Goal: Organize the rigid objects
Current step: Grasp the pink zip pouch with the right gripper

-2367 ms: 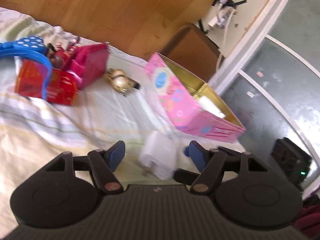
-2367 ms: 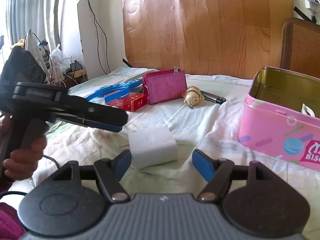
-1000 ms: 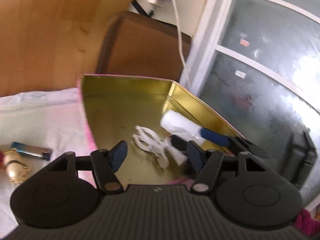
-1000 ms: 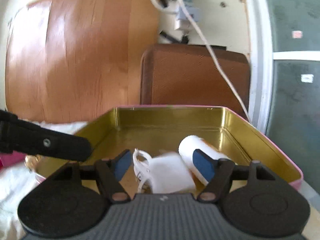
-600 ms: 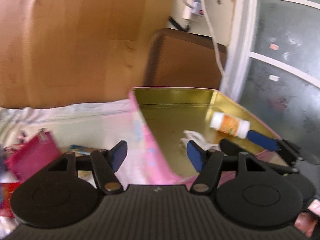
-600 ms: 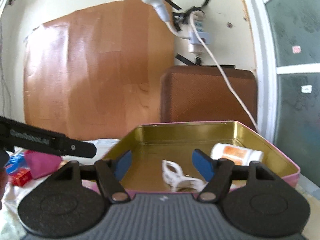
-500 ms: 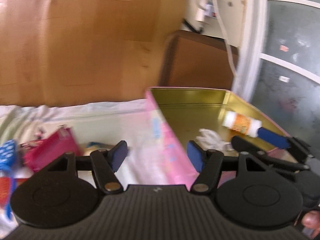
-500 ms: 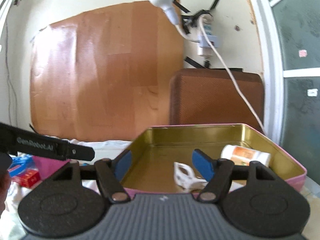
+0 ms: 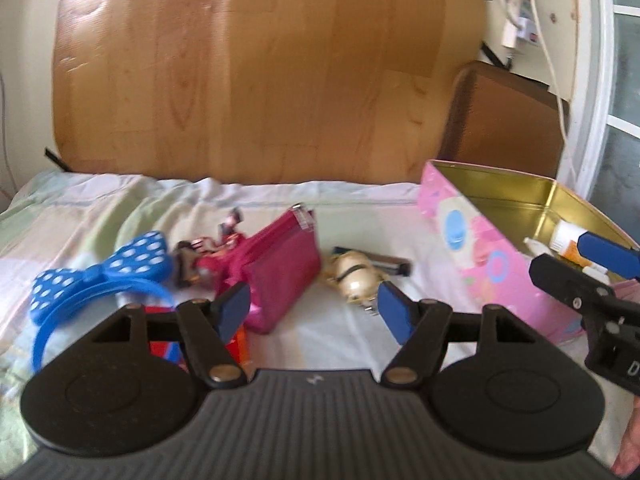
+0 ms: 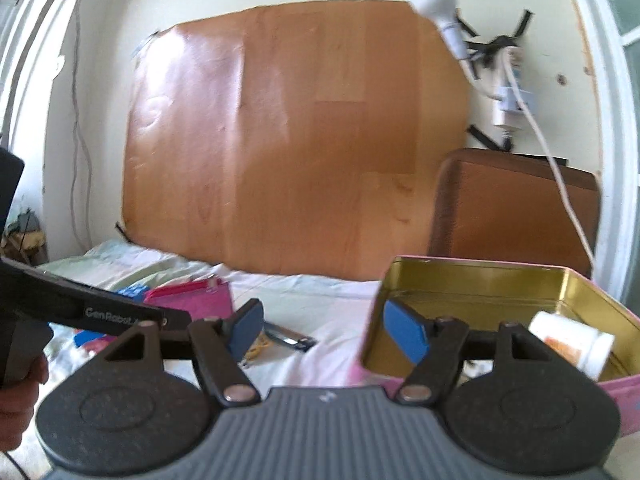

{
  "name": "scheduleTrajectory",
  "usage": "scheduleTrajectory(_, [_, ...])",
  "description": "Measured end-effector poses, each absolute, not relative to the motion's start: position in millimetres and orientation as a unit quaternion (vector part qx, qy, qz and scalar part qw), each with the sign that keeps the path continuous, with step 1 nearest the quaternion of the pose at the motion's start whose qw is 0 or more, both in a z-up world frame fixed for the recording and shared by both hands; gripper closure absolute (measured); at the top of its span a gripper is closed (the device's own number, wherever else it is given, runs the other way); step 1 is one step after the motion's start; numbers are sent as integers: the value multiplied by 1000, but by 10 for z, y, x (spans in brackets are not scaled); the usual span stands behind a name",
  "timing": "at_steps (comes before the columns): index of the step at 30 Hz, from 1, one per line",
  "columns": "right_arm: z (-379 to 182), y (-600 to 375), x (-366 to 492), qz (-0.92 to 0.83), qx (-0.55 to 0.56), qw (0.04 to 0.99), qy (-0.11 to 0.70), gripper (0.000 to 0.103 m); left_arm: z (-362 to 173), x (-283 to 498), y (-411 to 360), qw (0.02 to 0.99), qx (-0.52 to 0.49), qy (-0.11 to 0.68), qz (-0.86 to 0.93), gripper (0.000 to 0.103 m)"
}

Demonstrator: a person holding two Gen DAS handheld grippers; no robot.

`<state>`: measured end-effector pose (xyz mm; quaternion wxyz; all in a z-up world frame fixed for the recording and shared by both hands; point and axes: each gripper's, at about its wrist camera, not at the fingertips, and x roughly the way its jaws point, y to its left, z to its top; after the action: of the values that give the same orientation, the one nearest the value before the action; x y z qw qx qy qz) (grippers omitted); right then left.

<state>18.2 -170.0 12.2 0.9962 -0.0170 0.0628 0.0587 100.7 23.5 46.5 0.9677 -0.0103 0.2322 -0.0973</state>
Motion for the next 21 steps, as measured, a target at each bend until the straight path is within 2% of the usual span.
scheduleTrajectory(5, [60, -1477, 232, 85, -43, 992, 79, 37, 319, 944, 563, 973, -30, 220, -68, 31])
scheduleTrajectory(13, [-35, -1268, 567, 138, -48, 978, 149, 54, 190, 821, 943, 976, -84, 191, -56, 31])
scheduleTrajectory(21, [397, -1069, 1210, 198, 47, 964, 170, 54, 192, 705, 829, 983, -64, 153, -74, 31])
